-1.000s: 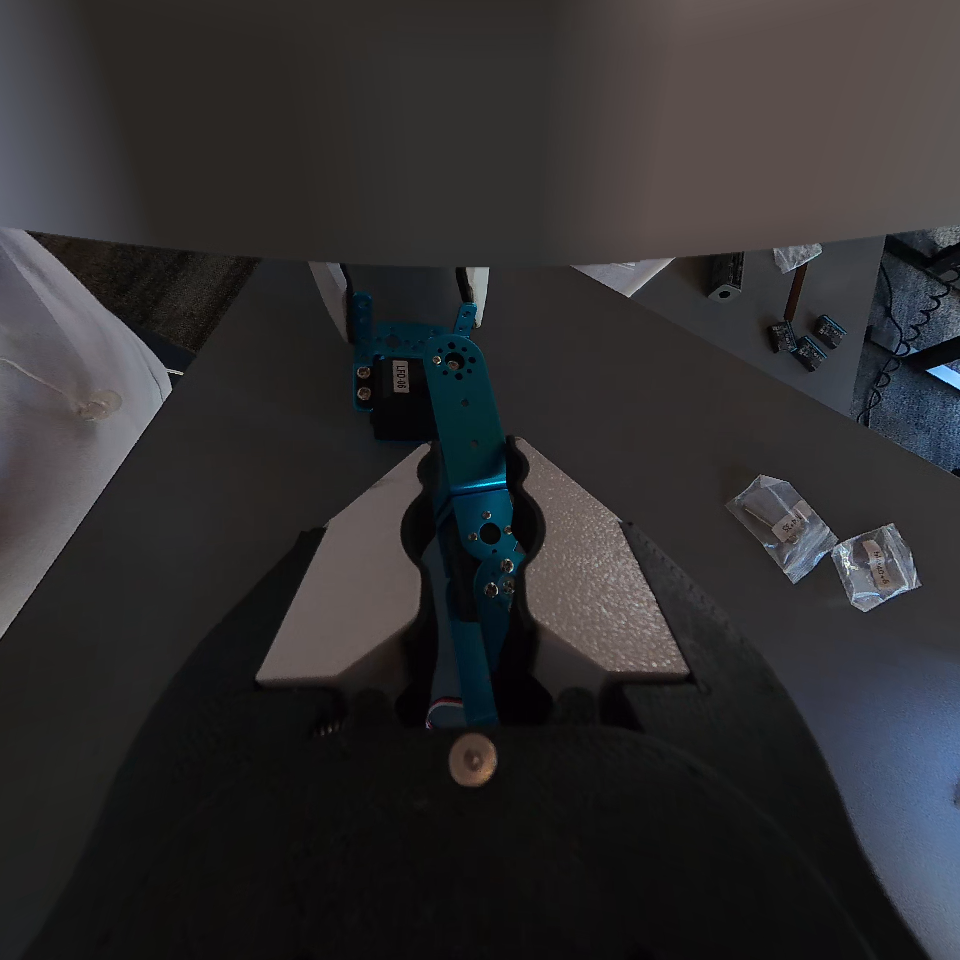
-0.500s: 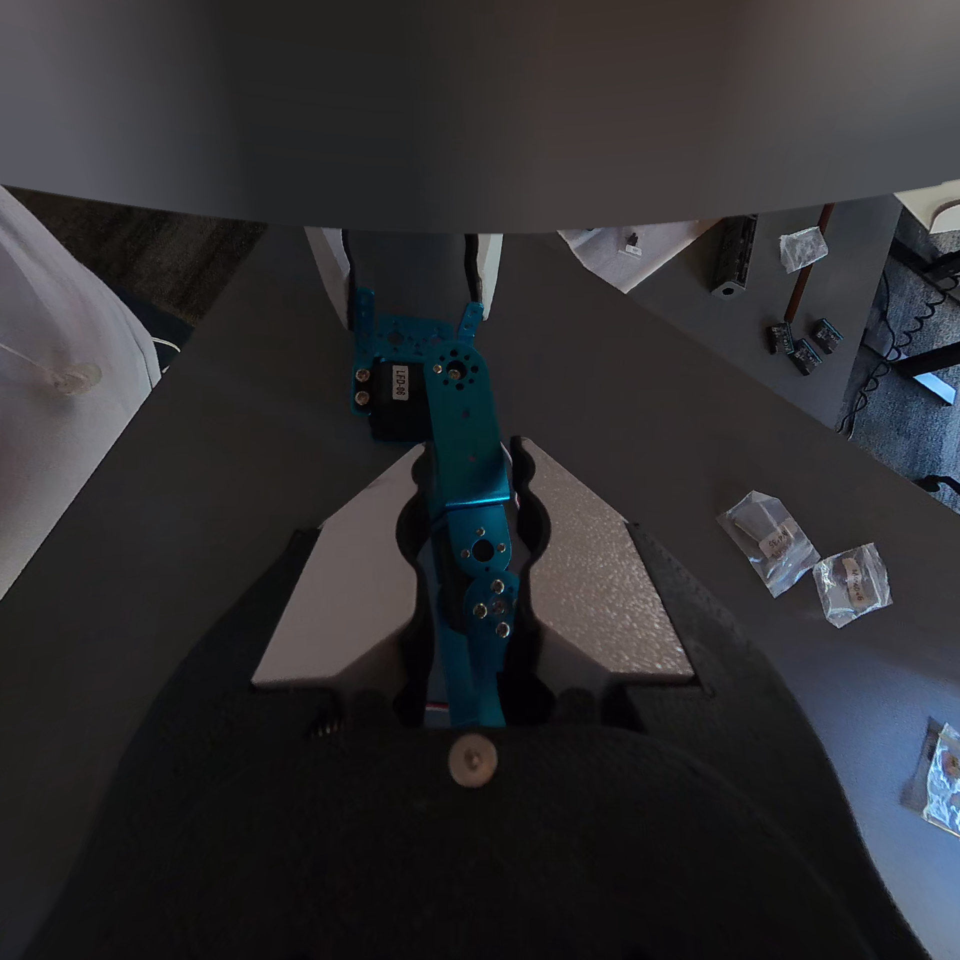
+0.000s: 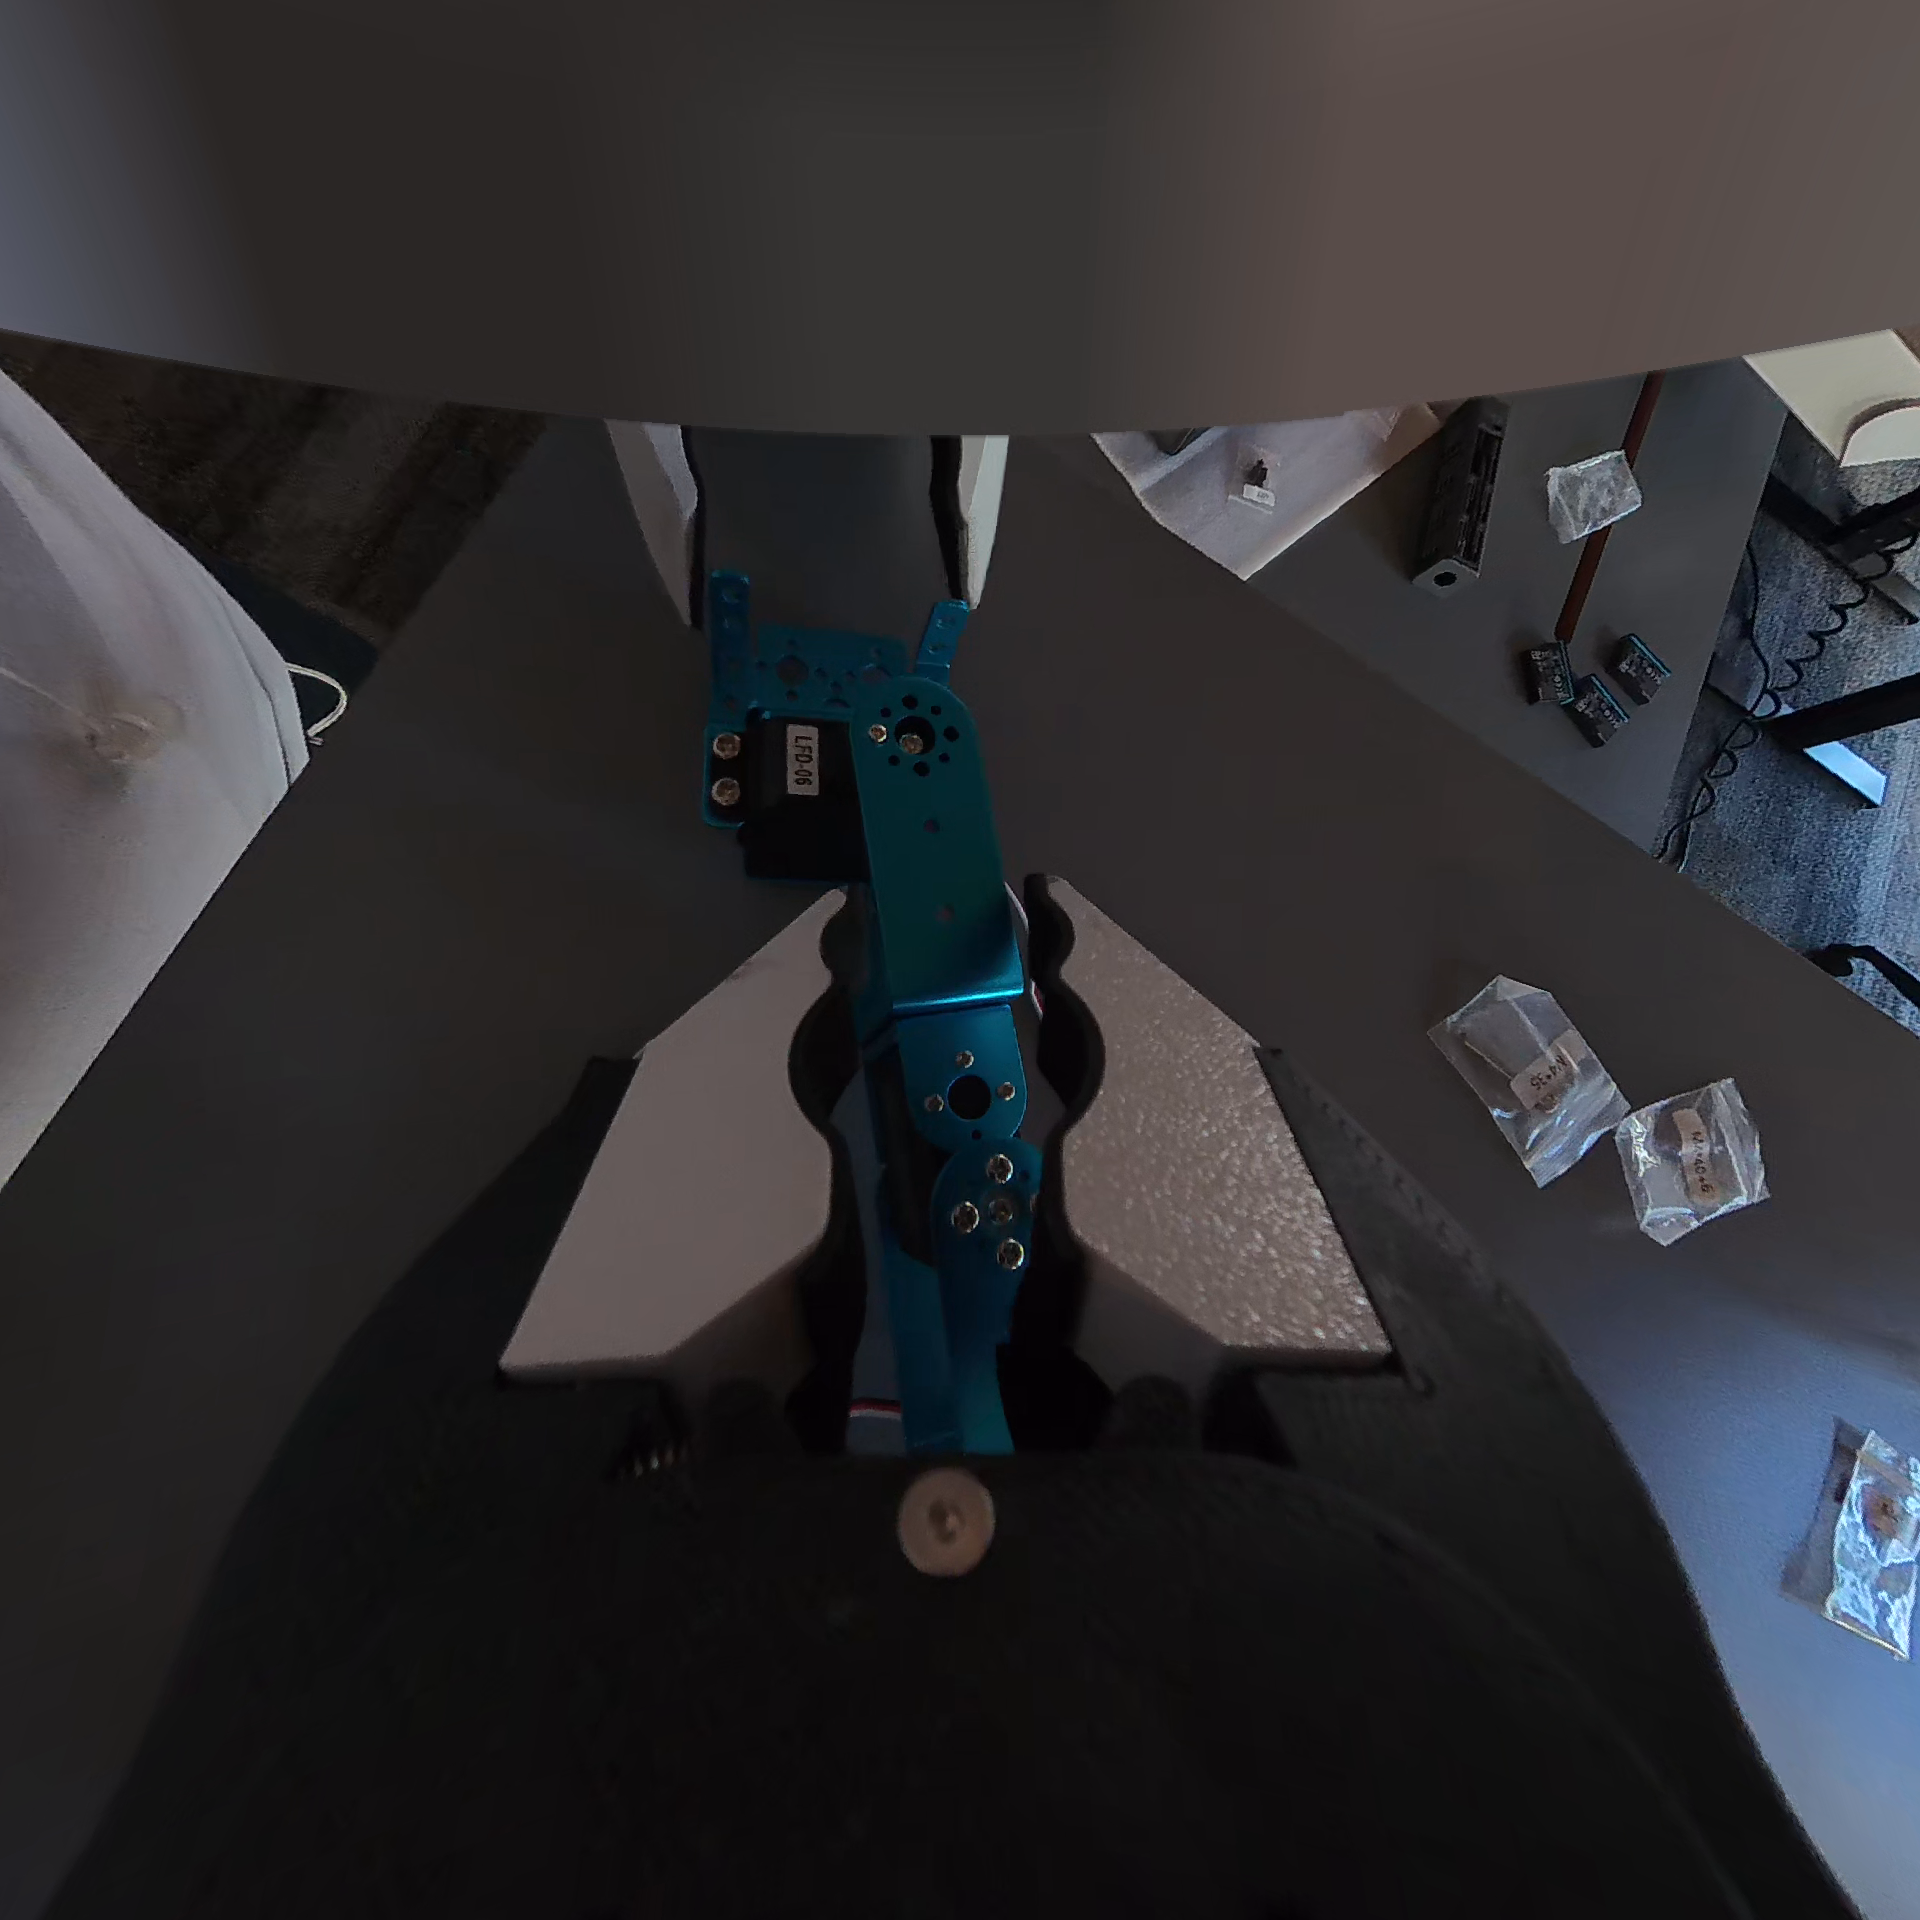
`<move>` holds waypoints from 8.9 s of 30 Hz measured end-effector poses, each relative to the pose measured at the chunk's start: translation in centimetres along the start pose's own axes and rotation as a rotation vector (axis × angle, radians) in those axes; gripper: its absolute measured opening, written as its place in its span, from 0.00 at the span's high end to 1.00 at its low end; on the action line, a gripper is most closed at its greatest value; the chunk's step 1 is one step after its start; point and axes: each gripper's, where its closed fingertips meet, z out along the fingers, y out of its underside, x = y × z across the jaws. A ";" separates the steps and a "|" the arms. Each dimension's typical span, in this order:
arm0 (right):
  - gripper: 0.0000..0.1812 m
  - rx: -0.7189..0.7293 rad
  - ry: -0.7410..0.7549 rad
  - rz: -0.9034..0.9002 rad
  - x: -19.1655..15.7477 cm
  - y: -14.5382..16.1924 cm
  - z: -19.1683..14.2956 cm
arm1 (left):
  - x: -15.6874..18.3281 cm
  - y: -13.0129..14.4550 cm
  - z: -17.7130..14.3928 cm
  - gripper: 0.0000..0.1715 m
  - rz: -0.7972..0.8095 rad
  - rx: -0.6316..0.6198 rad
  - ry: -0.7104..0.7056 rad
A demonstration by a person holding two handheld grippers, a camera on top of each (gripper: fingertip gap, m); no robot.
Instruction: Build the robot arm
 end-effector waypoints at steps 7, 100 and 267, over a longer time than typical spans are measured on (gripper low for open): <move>0.80 0.014 0.003 0.014 -0.1 -0.5 -0.5 | -0.2 -0.5 -1.7 0.63 -0.046 0.038 0.001; 0.87 0.473 0.889 0.602 -3.5 1.9 -6.0 | -1.8 -1.0 -2.7 0.67 -0.003 0.284 0.197; 0.91 0.207 0.477 0.576 -22.1 31.8 -47.9 | 34.1 -36.3 31.9 0.68 -0.150 0.535 0.176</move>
